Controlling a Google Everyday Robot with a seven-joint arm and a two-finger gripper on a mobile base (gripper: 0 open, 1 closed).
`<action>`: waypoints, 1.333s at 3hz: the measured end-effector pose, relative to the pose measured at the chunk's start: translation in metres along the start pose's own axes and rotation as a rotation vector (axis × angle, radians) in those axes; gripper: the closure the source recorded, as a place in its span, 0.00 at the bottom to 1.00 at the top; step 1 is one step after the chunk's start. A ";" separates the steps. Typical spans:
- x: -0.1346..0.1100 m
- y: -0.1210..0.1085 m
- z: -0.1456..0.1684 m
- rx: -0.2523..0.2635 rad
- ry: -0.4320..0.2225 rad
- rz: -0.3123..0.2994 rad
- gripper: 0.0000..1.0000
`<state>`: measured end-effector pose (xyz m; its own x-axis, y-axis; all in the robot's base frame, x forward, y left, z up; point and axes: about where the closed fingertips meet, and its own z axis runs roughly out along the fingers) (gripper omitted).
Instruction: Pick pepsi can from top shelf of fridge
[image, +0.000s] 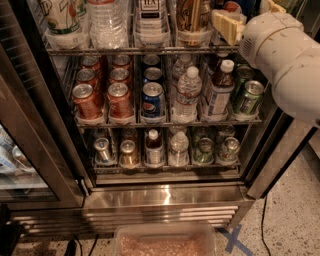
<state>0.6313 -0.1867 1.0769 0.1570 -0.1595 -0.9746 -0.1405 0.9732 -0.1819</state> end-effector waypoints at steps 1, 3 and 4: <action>0.001 -0.007 0.014 0.026 0.005 0.012 0.28; 0.002 -0.002 0.021 0.023 0.011 0.022 0.32; 0.002 -0.001 0.022 0.021 0.012 0.024 0.50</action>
Offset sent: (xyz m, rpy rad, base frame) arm 0.0236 -0.0038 -0.0024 0.0174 0.0169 -0.0337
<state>0.6531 -0.1840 1.0777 0.1425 -0.1380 -0.9801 -0.1237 0.9800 -0.1560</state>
